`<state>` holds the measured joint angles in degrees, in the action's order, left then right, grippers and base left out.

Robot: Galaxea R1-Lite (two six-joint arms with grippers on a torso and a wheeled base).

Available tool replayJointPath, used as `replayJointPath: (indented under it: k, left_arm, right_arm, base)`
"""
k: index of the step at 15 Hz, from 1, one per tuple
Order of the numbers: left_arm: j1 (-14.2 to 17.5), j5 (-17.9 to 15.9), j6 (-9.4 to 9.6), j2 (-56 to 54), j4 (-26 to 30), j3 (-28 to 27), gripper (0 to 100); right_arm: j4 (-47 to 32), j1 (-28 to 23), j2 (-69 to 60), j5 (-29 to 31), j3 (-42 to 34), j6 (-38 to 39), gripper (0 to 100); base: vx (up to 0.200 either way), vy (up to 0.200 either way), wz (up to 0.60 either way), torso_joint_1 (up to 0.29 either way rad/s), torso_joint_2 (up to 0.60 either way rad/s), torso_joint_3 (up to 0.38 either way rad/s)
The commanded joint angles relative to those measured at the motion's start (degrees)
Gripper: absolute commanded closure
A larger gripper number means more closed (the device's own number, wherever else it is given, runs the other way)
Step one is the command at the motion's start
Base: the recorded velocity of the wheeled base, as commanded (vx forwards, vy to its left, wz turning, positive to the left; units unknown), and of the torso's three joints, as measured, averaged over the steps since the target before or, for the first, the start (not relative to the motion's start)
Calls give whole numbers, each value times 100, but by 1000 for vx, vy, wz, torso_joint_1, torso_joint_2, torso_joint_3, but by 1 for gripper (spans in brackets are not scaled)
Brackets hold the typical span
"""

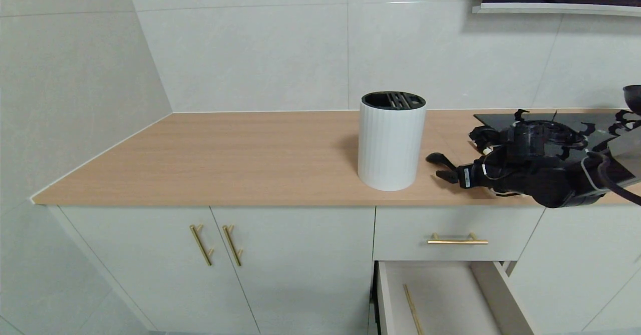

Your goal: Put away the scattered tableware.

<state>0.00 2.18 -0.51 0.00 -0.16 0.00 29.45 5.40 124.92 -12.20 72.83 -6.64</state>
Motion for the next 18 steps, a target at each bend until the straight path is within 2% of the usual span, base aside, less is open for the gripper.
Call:
replayJointPath:
  k: [1,13,14,18]
  left_arm:
    - [0,2,-2,9,-2,0,0]
    - [0,2,-2,9,-2,0,0]
    - [0,2,-2,9,-2,0,0]
    - [0,2,-2,9,-2,0,0]
  right_arm:
    - [8,-4,85,-1,30,-4,0]
    - [8,-39,217,201,144,-30,0]
    - [8,-39,217,201,144,-39,100]
    - [8,-30,226,201,144,-39,100]
  base:
    - [0,0,0,0,0,0]
    - [0,0,0,0,0,0]
    - [0,0,0,0,0,0]
    - [0,0,0,0,0,0]
